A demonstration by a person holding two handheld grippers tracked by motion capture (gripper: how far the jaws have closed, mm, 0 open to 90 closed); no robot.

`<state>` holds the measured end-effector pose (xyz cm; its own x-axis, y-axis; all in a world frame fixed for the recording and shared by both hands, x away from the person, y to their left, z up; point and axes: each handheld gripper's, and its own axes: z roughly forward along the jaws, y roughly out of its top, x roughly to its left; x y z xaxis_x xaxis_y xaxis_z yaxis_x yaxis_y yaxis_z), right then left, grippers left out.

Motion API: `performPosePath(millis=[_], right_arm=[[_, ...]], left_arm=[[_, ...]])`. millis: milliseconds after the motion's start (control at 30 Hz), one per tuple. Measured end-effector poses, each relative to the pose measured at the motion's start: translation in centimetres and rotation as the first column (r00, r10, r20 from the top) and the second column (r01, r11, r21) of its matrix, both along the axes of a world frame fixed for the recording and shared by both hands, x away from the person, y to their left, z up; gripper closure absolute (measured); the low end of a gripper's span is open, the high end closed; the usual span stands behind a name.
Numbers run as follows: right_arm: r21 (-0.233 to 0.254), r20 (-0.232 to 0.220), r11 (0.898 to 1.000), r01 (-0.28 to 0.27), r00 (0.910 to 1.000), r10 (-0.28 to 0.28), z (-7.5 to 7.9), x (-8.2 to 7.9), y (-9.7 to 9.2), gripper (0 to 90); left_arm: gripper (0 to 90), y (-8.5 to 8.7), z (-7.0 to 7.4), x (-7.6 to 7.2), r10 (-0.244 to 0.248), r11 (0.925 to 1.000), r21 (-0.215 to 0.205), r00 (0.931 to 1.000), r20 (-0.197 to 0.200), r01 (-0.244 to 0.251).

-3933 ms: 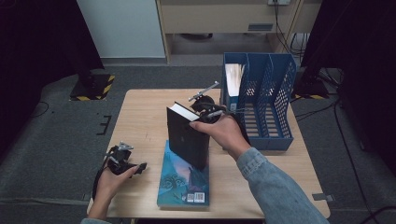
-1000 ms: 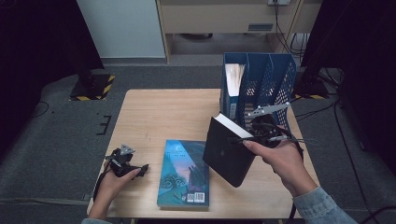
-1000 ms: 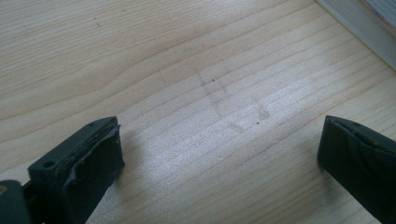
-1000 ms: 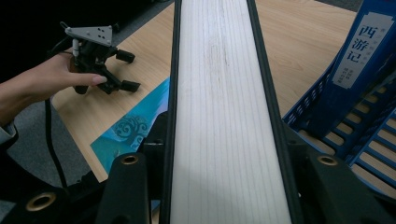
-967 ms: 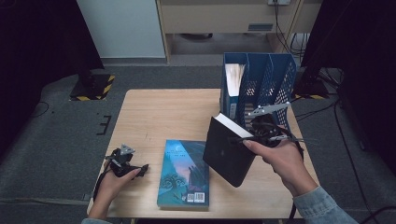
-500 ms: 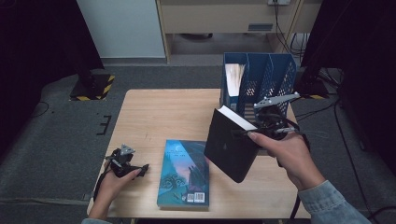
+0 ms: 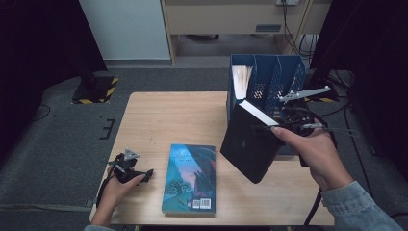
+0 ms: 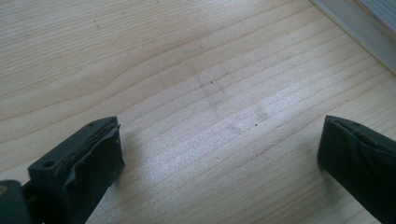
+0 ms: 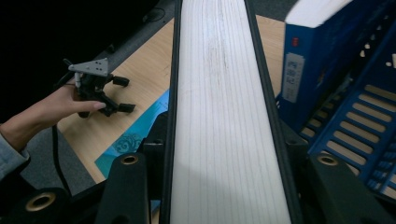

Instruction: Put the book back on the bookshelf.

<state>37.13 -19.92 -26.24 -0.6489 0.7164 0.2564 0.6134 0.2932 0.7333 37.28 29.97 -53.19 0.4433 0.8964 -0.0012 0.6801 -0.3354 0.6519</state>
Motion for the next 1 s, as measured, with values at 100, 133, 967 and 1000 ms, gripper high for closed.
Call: performPosePath(millis=[100,133,967,1000], right_arm=[[0.014,-0.007,1.000,0.021,0.9998,-0.021,0.1,0.4,-1.1,52.4],[0.014,-0.008,0.999,0.030,0.9995,-0.030,0.1,0.4,-1.4,52.4],[-0.039,-0.012,0.969,0.244,0.9696,-0.245,1.0,2.4,-9.2,52.4],[-0.045,-0.010,0.966,0.255,0.9668,-0.255,1.0,2.5,-9.3,52.3]], left_arm=[[0.0,0.0,0.0,0.1,-0.004,1.0000,0.001,1.0000,-0.004,0.004],[0.0,0.0,0.0,0.1,-0.004,1.0000,0.001,1.0000,-0.003,0.004],[0.0,0.0,0.1,0.2,-0.012,0.9999,0.005,0.9999,-0.006,0.012],[0.0,0.0,0.1,0.2,-0.012,0.9999,0.005,0.9999,-0.006,0.012]])
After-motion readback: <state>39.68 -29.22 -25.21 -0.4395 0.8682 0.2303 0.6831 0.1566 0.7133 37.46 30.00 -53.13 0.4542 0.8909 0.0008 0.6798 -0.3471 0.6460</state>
